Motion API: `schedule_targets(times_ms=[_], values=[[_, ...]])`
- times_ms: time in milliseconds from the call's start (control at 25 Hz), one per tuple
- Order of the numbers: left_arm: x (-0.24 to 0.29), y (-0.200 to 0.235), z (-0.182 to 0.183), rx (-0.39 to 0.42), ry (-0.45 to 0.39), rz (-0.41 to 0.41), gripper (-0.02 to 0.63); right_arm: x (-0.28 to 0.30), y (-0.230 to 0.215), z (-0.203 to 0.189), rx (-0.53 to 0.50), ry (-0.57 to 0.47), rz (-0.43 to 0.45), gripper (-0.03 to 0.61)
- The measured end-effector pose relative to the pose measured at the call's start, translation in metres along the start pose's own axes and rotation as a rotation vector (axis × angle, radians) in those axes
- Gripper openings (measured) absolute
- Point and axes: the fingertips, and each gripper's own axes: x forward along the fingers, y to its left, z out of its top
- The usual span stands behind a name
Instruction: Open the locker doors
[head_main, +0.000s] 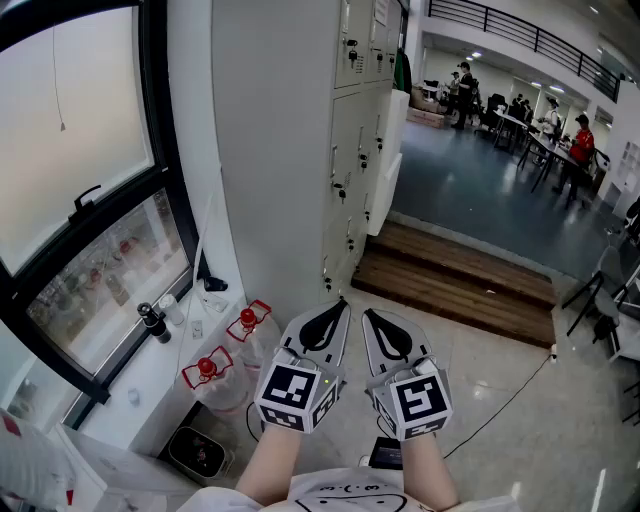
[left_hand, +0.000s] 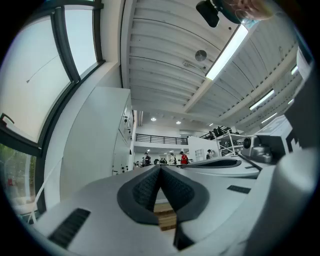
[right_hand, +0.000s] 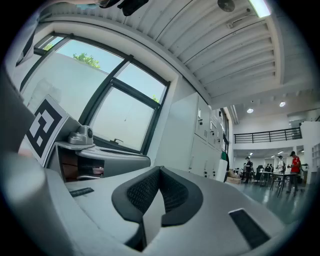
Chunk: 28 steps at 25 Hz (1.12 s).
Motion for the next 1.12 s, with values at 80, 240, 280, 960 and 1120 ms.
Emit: schedule_targets(times_ms=[80,240,280,960,1120], values=[[0.001,0.002,0.0,-0.005,-0.004,-0.003,0.02,0.002,-0.001,0.0,-0.001,0.002,-0.007,0.014],[0.007,0.007,-0.003,-0.009,-0.001,-0.004,0.02,0.007,-0.005,-0.003,0.003,0.002,-0.012,0.014],[0.01,0.007,-0.005,-0.01,0.002,-0.004,0.02,0.008,-0.008,-0.005,0.007,0.002,-0.014,0.014],[0.15,0.027,-0.051,-0.012,0.055,0.013,0.02,0.071,-0.125,-0.071,0.114,-0.014,-0.002,0.014],[0.201,0.024,-0.061,-0.019,0.068,0.008,0.02,0.086,-0.167,-0.086,0.122,-0.005,0.012,0.014]])
